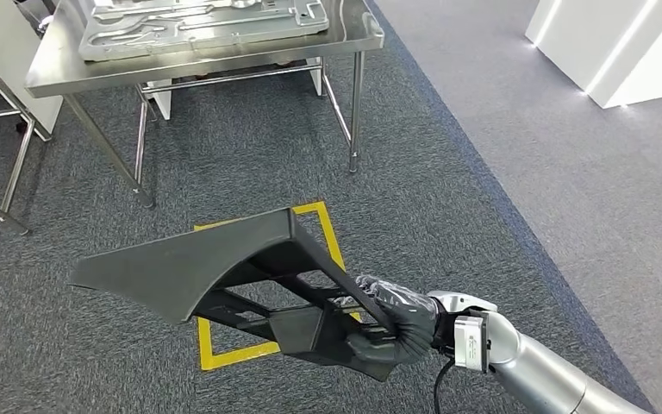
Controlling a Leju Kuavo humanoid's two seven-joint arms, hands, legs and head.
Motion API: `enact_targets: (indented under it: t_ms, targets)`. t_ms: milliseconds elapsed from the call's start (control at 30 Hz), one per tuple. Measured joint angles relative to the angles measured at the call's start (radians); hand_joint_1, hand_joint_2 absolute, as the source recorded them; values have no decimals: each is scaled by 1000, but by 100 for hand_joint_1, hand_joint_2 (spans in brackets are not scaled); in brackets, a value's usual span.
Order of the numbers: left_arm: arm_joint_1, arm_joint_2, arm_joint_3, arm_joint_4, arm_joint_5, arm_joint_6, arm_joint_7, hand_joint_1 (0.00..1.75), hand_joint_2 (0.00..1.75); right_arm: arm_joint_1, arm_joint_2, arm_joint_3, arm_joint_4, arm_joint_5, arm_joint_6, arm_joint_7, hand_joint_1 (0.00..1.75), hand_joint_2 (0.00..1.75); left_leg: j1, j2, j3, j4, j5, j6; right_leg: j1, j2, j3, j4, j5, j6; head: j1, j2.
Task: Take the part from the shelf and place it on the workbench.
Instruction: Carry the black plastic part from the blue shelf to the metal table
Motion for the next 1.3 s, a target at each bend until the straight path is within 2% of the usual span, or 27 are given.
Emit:
enact_targets:
  t_ms: [33,100,133,167,200,233,267,300,333,400,433,500,567,633,700,733,767,800,867,933,1033,1100,1133,1200,1233,1267,1300]
  targets:
    - [2,1,0,0,-1,-2,0,0,175,0,0,-1,0,-1,0,-1,175,175,2,-11,5,-6,2,5,-2,5,4,0,-3,5,0,0]
    - [2,2,-1,0,-5,-7,-1,0,175,1,1,-5,0,-3,1,-4,175,175,10,-31,18,-21,9,17,-5,50,-9,40,-32,11,0,0]
    - [-1,2,-2,0,-6,-11,-2,0,175,3,2,-8,1,-4,2,-5,175,175,13,-41,21,-25,12,21,-8,83,-34,92,-59,12,0,0]
    - [-4,2,-3,0,-7,-14,-2,0,175,7,2,-10,2,-5,3,-6,175,175,14,-51,21,-26,12,24,-8,104,-67,156,-88,12,0,0]
    - [-6,2,-4,0,-8,-17,-3,0,175,11,2,-12,3,-5,4,-7,175,175,14,-64,21,-25,11,25,-8,115,-102,217,-108,12,0,0]
    - [-6,2,-4,0,-8,-19,-3,0,175,16,2,-13,4,-5,6,-7,175,175,13,-77,22,-24,10,25,-9,119,-127,256,-112,13,0,0]
    - [-6,2,-5,0,-9,-20,-3,0,175,19,2,-14,5,-5,8,-7,175,175,13,-88,22,-21,9,24,-9,120,-135,257,-95,14,0,0]
    - [-6,2,-6,0,-9,-22,-4,0,175,21,2,-16,5,-5,8,-8,175,175,14,-97,23,-17,6,23,-9,120,-125,222,-60,13,0,0]
    - [-5,2,-7,0,-9,-23,-5,0,175,22,3,-19,5,-5,9,-10,175,175,14,-104,23,-12,2,21,-10,120,-102,159,-18,12,0,0]
    - [-2,2,-7,0,-9,-26,-6,0,175,21,4,-25,3,-5,9,-13,175,175,12,-116,20,0,-7,12,-8,123,-60,52,28,8,0,0]
    - [-1,2,-7,0,-9,-27,-6,0,175,22,5,-28,1,-5,9,-14,175,175,11,-118,17,4,-10,7,-6,125,-51,27,33,5,0,0]
    - [1,2,-7,0,-9,-28,-3,0,175,24,5,-31,-5,-5,11,-15,175,175,10,-120,12,4,-11,-5,-3,128,-50,19,29,-3,0,0]
    - [2,2,-7,0,-8,-31,1,0,175,25,4,-35,-12,-5,15,-16,175,175,11,-106,11,13,-21,-16,-6,123,-45,12,31,-15,0,0]
    - [-2,3,-7,0,-8,-35,4,0,175,27,3,-42,-19,-7,17,-16,175,175,12,-70,-20,88,-65,-28,-9,115,-38,6,31,-26,0,0]
    - [-5,5,-7,0,-8,-39,5,0,175,30,2,-51,-23,-11,17,-17,175,175,15,-43,-85,218,-124,-37,-6,107,-35,6,28,-30,0,0]
    - [-6,6,-7,0,-9,-42,5,0,175,34,2,-54,-24,-13,17,-19,175,175,16,-38,-109,264,-136,-39,-5,104,-34,6,27,-31,0,0]
    - [-5,7,-8,0,-10,-47,4,0,175,38,2,-58,-24,-14,17,-21,175,175,16,-37,-118,278,-130,-40,-5,101,-32,6,25,-30,0,0]
    - [-5,9,-8,0,-13,-52,3,0,175,41,2,-62,-24,-15,17,-25,175,175,16,-36,-106,249,-105,-38,-5,99,-30,6,24,-29,0,0]
    - [-5,12,-9,0,-20,-61,-3,0,175,45,2,-72,-27,-16,17,-33,175,175,15,-35,-41,114,-40,-30,-4,97,-24,6,19,-25,0,0]
    - [-6,16,-11,0,-26,-67,-7,0,175,46,2,-81,-32,-18,17,-39,175,175,10,-35,7,16,-12,-16,-2,97,-20,5,15,-17,0,0]
    - [-6,21,-16,0,-31,-72,-10,0,175,54,2,-92,-38,-22,16,-41,175,175,7,-38,20,-7,-17,8,-3,98,-17,19,21,4,0,0]
    - [-8,23,-21,0,-33,-73,-11,0,175,59,3,-99,-42,-26,15,-41,175,175,10,-41,37,-17,-16,23,-5,106,-28,53,8,12,0,0]
    - [-9,23,-24,0,-35,-73,-12,0,175,59,4,-102,-44,-27,15,-42,175,175,11,-43,44,-21,-15,27,-6,111,-46,90,-14,12,0,0]
    - [-10,23,-29,0,-36,-73,-12,0,175,63,4,-105,-45,-29,16,-43,175,175,10,-46,47,-21,-17,31,-7,118,-109,201,-69,15,0,0]
    - [-10,23,-31,0,-36,-73,-13,0,175,66,4,-105,-45,-29,17,-43,175,175,10,-48,48,-20,-20,31,-7,119,-139,247,-85,18,0,0]
    - [-9,23,-32,0,-36,-74,-14,0,175,69,4,-105,-45,-29,20,-43,175,175,9,-49,50,-19,-23,30,-8,120,-156,267,-84,20,0,0]
    - [-8,23,-32,0,-36,-74,-15,0,175,71,4,-106,-45,-29,23,-43,175,175,10,-51,54,-18,-26,29,-9,119,-156,250,-62,21,0,0]
